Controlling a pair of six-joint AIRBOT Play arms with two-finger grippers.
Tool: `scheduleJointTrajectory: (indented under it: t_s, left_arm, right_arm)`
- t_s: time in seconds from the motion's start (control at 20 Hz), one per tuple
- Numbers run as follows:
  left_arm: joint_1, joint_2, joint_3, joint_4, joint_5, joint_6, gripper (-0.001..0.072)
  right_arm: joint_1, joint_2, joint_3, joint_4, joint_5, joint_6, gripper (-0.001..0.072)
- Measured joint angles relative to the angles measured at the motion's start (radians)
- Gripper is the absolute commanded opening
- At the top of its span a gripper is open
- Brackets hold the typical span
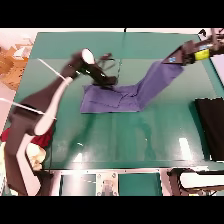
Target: Fold the shirts.
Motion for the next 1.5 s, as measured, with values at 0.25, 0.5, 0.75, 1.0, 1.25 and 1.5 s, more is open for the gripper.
scheduleJointTrajectory:
  t_s: [0.25,0.5,0.75,1.0,1.25,1.5]
  left_arm:
    - [0.180,0.130,0.029,0.213,-0.192,-0.008,0.0033]
    - [0.295,0.173,0.026,0.277,-0.281,0.053,0.0033]
    - [0.345,0.185,0.018,0.296,-0.316,0.105,0.0034]
    - [0.354,0.186,0.016,0.308,-0.314,0.122,0.0034]
    - [0.355,0.186,0.016,0.311,-0.298,0.114,0.0034]
    - [0.356,0.186,0.016,0.313,-0.289,0.098,0.0033]
  right_arm:
    - [0.340,-0.059,-0.086,-0.043,-0.285,0.078,0.0011]
    - [0.713,-0.298,-0.121,-0.025,-0.827,0.151,0.0490]
    - [0.742,-0.404,-0.123,0.003,-0.995,0.209,0.0489]
    - [0.451,-0.307,-0.126,-0.087,-0.750,0.229,0.0493]
    - [0.195,-0.257,-0.259,-0.190,-0.537,0.216,0.0543]
    - [0.173,-0.314,-0.406,-0.095,-0.517,0.124,0.0543]
